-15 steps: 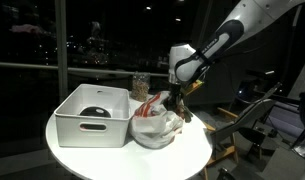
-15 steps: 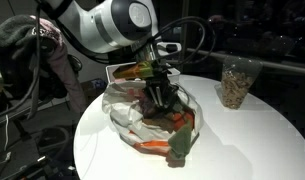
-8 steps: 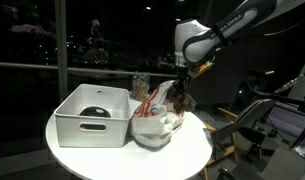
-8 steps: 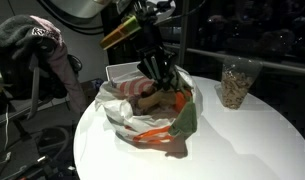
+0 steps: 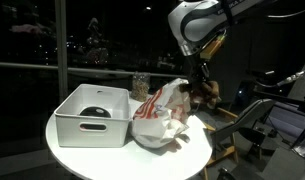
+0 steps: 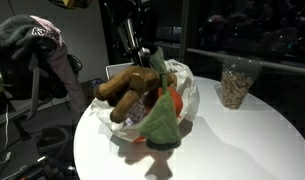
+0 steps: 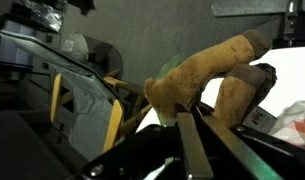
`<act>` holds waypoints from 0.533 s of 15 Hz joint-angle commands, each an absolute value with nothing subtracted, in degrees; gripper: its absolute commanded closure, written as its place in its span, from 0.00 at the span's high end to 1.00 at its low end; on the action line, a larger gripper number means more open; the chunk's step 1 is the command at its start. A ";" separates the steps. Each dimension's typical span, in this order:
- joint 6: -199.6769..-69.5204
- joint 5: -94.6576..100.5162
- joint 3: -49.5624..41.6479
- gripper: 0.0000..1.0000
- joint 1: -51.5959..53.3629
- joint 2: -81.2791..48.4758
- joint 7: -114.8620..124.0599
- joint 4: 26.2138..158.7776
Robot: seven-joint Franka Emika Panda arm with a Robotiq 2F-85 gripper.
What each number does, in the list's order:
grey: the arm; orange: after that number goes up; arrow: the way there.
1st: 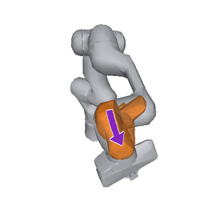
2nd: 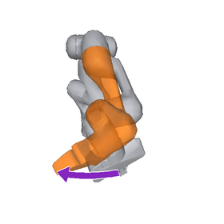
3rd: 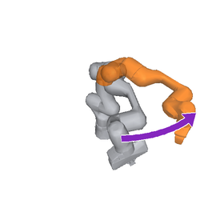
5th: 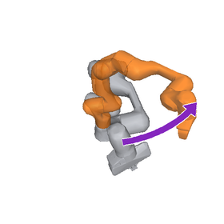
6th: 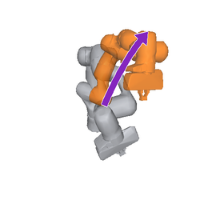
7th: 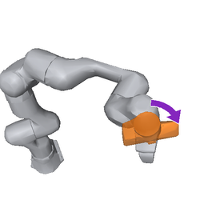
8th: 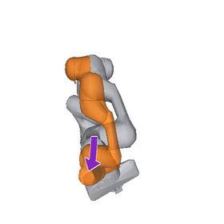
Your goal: Empty the objects in the plastic bag into the white basket
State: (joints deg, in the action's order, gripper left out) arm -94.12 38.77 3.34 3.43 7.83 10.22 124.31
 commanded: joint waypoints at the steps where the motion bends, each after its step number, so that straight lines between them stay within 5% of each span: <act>1: -82.25 42.79 6.19 0.02 4.52 8.73 8.74 119.09; 8: -87.07 45.20 11.95 0.02 9.86 13.66 11.54 115.74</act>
State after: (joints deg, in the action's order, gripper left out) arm -84.67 43.42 9.85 7.69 11.56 10.37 116.93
